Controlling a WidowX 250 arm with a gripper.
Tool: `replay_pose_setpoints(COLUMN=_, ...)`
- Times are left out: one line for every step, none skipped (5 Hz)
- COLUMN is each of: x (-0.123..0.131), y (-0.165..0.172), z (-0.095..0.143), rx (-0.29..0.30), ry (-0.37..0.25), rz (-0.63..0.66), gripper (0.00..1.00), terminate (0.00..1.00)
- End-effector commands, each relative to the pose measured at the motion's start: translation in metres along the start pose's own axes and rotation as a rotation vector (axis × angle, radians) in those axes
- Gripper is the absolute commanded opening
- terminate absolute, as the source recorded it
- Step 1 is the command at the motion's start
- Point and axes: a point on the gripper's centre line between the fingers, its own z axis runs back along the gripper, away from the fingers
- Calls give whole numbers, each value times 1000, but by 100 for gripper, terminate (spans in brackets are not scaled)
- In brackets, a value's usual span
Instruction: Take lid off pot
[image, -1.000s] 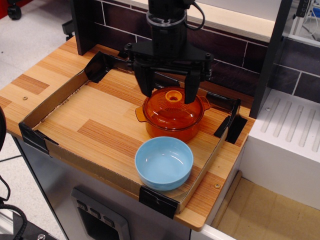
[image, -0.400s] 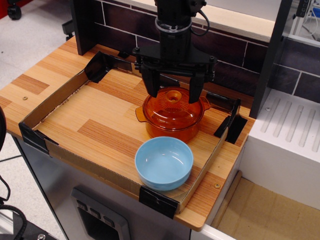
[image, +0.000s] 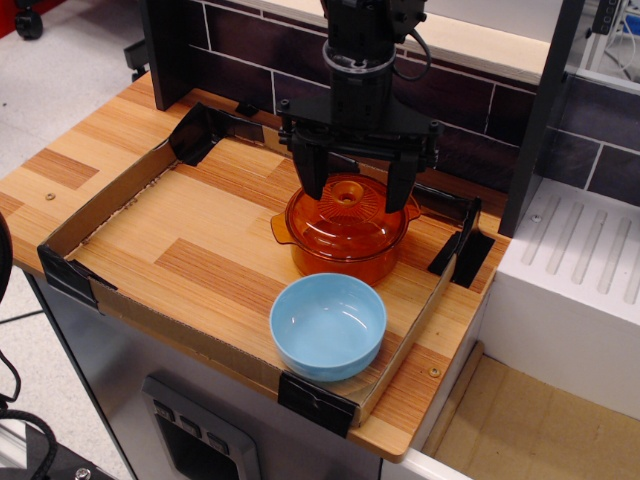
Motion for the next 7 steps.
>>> replay_pose_setpoints(x=-8, y=-9, z=-3, rx=2, ry=-38, rz=10, gripper=100, terminate=0)
replay_pose_setpoints(x=-11, y=-11, z=-7, rx=1, ry=-40, rz=12, gripper=100, terminate=0)
replay_pose_setpoints(x=-12, y=-12, z=-5, rx=-9, ry=-35, rz=19, gripper=0, terminate=0)
replay_pose_setpoints(x=-9, y=-11, z=-3, rx=-13, ry=-32, rz=34, gripper=0, terminate=0)
replay_pose_setpoints(x=-5, y=-9, z=6, rx=-16, ry=-32, rz=47, gripper=0, terminate=0)
replay_pose_setpoints(x=0, y=-7, z=29, rx=-32, ry=-14, rz=74, gripper=0, terminate=0)
replay_pose_setpoints(x=2, y=3, z=53, rx=-67, ry=-51, rz=113, gripper=0, terminate=0)
